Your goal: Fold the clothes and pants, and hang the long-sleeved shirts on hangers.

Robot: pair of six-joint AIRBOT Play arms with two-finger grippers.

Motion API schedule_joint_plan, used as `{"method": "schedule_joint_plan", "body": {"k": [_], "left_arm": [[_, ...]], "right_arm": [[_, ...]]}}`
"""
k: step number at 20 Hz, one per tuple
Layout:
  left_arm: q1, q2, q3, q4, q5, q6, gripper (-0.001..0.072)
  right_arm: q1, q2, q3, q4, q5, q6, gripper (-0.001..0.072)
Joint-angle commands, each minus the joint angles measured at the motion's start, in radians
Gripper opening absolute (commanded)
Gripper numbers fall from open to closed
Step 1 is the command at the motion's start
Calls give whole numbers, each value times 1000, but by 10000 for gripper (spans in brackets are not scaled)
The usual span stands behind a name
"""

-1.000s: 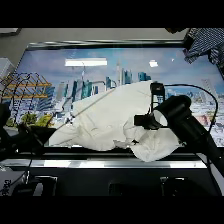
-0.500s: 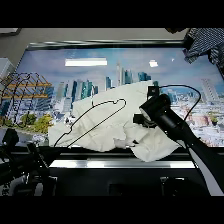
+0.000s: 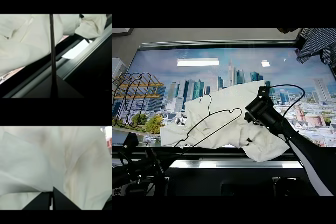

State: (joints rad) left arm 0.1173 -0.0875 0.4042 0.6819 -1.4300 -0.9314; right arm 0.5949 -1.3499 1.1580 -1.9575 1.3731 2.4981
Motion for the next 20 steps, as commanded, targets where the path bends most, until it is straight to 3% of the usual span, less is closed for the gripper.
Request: {"method": "schedule_joint_plan", "body": {"k": [1,10,13,16,20], "left_arm": [[0,2,-14,-42,0,0,16],[-1,22,-24,-57,-68,-2,14],[-1,22,-26,-18,-69,-5,14],[-1,21,-54,-20,-68,-21,14],[-1,21,-79,-19,-37,-18,14]], "right_arm": [[0,-16,1,-6,-37,39,38],[-5,-77,1,37,-73,56,37],[-95,-76,1,131,-100,62,36],[-163,-71,2,266,-186,-51,37],[-158,-41,2,331,-198,-104,37]]}}
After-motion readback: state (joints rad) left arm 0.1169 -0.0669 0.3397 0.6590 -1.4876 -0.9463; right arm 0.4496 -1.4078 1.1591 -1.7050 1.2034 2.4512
